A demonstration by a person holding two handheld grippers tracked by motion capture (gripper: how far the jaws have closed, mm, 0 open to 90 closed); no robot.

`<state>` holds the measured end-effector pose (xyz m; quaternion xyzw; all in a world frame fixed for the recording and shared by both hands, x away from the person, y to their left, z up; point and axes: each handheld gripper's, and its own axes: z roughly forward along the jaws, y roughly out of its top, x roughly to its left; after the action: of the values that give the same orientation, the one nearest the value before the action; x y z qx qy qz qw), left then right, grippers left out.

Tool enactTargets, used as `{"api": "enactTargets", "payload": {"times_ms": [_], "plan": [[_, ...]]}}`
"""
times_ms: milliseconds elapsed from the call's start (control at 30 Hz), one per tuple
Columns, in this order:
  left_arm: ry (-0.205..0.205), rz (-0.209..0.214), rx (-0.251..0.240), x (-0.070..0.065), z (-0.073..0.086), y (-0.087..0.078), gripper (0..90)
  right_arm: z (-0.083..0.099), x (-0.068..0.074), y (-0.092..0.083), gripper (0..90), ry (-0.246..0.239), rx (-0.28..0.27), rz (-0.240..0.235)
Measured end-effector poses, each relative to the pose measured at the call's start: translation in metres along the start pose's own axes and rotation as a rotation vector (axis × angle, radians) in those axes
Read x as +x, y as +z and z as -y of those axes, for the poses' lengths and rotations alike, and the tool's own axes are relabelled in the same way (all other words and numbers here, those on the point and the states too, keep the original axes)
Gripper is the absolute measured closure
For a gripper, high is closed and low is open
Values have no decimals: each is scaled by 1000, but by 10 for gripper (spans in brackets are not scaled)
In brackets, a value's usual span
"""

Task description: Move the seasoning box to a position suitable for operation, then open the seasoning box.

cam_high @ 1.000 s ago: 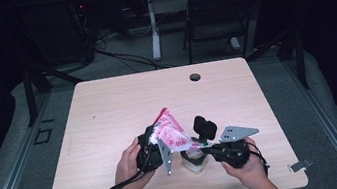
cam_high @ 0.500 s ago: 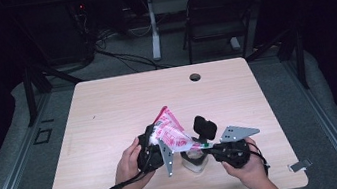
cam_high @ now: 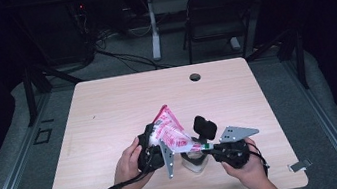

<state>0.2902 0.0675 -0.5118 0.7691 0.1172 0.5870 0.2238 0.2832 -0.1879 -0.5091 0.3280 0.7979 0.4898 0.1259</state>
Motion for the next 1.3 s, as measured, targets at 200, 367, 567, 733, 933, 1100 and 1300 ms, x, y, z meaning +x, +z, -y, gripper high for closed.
{"api": "enactTargets", "payload": {"times_ms": [200, 367, 567, 733, 933, 1100, 1300], "plan": [[22, -15, -7, 0, -1, -1, 627, 1, -1, 1, 900, 6, 2, -1], [20, -11, -3, 1, -2, -1, 628, 1, -1, 1, 900, 10, 1, -4], [17, -8, -2, 3, -1, 1, 630, -1, -3, 4, 900, 11, 9, -10], [28, -14, -7, 3, 0, -1, 630, 1, -1, 5, 900, 7, 11, -16], [36, -26, -8, 2, -2, -3, 630, 2, -2, 4, 900, 10, 12, -17], [42, -27, -10, 2, -3, -3, 630, 2, -2, 3, 900, 5, 17, -12], [34, -31, -18, 3, -3, -4, 630, 2, -1, 3, 900, 7, 14, -12]]}}
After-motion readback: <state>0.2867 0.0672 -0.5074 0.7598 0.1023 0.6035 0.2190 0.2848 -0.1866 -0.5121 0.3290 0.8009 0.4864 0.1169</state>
